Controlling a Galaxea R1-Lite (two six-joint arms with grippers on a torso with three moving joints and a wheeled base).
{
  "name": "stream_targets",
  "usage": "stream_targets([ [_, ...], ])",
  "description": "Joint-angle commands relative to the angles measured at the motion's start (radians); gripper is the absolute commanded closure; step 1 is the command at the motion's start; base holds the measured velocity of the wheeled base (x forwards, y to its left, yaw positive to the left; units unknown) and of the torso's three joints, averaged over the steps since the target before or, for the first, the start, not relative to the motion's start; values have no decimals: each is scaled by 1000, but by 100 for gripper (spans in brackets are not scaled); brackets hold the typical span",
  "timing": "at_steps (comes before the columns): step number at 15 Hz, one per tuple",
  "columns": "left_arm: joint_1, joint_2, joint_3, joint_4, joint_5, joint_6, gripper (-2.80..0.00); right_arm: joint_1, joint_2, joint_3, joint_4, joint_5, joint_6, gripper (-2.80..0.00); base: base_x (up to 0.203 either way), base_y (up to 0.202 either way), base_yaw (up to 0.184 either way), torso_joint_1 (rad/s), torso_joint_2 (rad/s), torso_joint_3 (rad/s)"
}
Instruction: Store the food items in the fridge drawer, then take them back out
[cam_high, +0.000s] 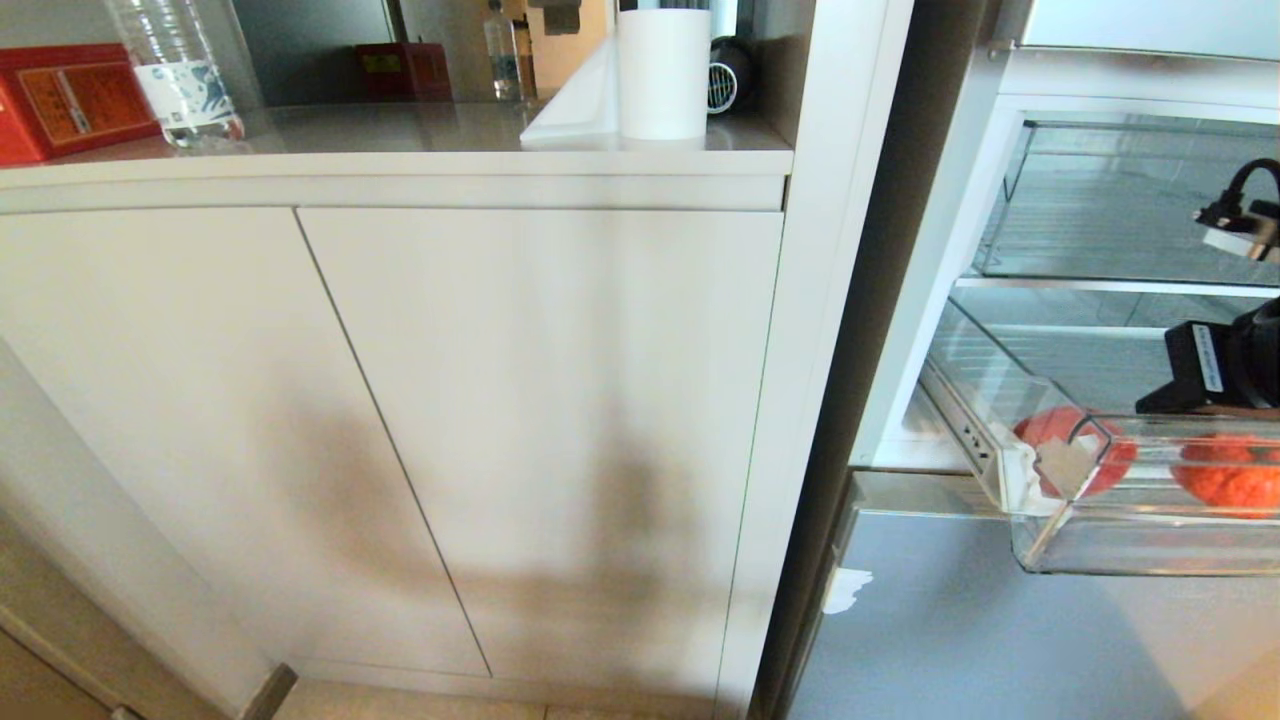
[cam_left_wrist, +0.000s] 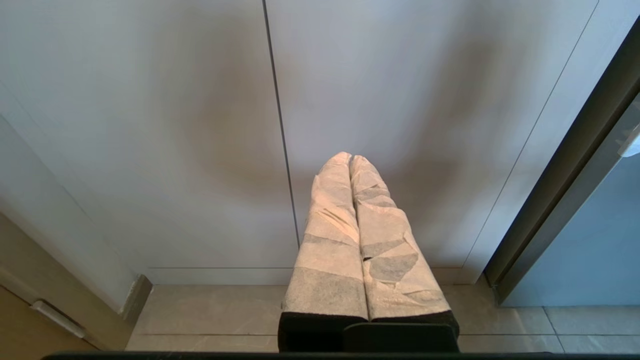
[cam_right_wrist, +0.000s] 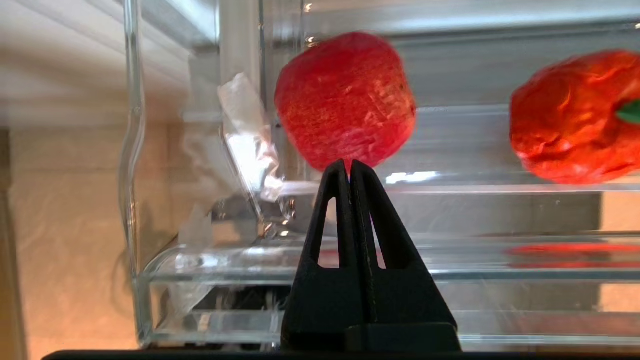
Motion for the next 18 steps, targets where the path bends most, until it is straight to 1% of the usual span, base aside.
stream_targets([
  [1, 0, 1, 0, 0, 0, 0, 0, -9, -49, 8, 40, 29, 1, 0, 0, 0, 0, 0, 0, 0],
  [8, 0, 1, 0, 0, 0, 0, 0, -31, -231, 37, 165, 47, -11, 0, 0, 0, 0, 0, 0, 0],
  [11, 0, 1, 0, 0, 0, 0, 0, -51, -187, 46, 127, 46, -17, 0, 0, 0, 0, 0, 0, 0],
  [14, 0, 1, 0, 0, 0, 0, 0, -113, -112, 52, 82, 53, -22, 0, 0, 0, 0, 0, 0, 0],
  [18, 0, 1, 0, 0, 0, 0, 0, -138, -199, 101, 123, 77, -59, 0, 0, 0, 0, 0, 0, 0],
])
